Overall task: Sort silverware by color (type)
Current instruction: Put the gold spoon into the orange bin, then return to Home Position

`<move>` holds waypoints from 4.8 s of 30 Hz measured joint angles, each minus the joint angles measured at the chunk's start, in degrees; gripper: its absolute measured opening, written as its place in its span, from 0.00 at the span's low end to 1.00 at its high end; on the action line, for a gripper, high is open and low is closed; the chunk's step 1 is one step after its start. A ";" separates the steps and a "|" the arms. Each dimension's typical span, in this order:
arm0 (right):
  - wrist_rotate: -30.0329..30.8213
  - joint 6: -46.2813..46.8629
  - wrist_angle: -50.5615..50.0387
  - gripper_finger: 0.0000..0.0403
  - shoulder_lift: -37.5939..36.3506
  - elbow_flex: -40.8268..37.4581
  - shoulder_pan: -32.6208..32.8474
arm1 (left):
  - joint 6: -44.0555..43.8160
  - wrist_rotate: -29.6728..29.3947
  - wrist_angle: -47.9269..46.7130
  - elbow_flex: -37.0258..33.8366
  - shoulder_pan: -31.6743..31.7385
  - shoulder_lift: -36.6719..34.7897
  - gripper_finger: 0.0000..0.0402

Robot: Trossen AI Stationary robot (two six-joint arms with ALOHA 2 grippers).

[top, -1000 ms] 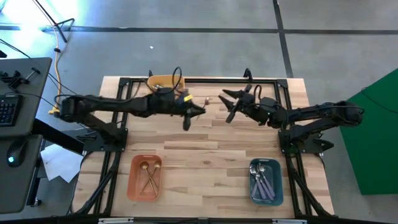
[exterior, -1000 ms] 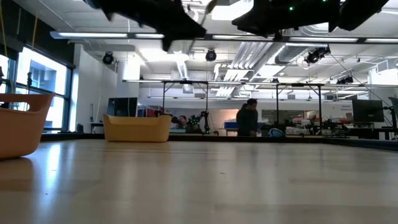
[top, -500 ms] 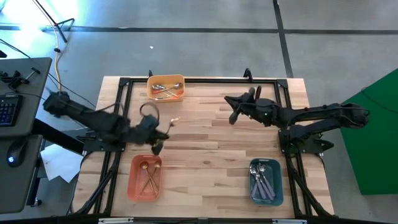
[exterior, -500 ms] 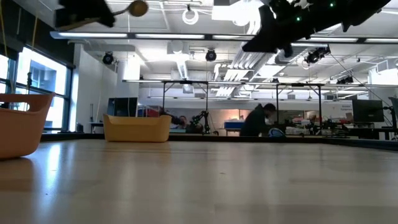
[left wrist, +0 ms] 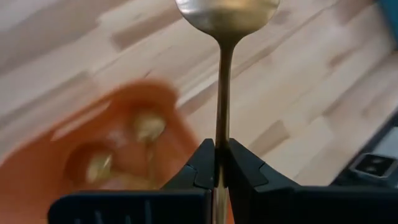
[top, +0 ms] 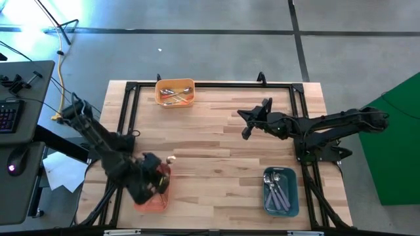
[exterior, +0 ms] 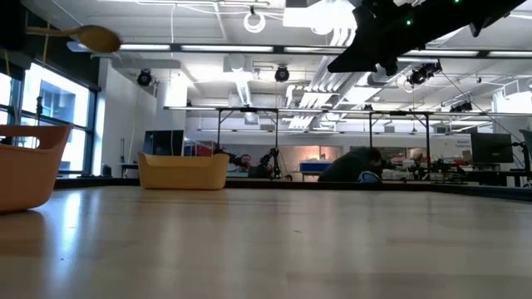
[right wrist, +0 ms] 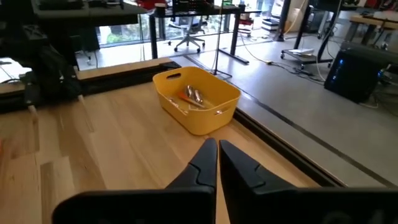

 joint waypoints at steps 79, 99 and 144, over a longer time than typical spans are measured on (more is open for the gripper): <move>-32.84 -11.76 15.04 0.00 -34.27 -33.62 -13.56 | 101.81 36.13 93.33 -44.90 59.60 -15.97 0.00; -37.45 -10.08 -10.55 0.00 -59.74 -33.65 -20.56 | 98.21 31.33 91.39 -60.96 64.89 -39.84 0.00; -24.22 -5.58 -13.13 0.00 -61.20 -33.70 -21.59 | 98.74 24.01 57.42 -60.98 64.76 -73.98 0.00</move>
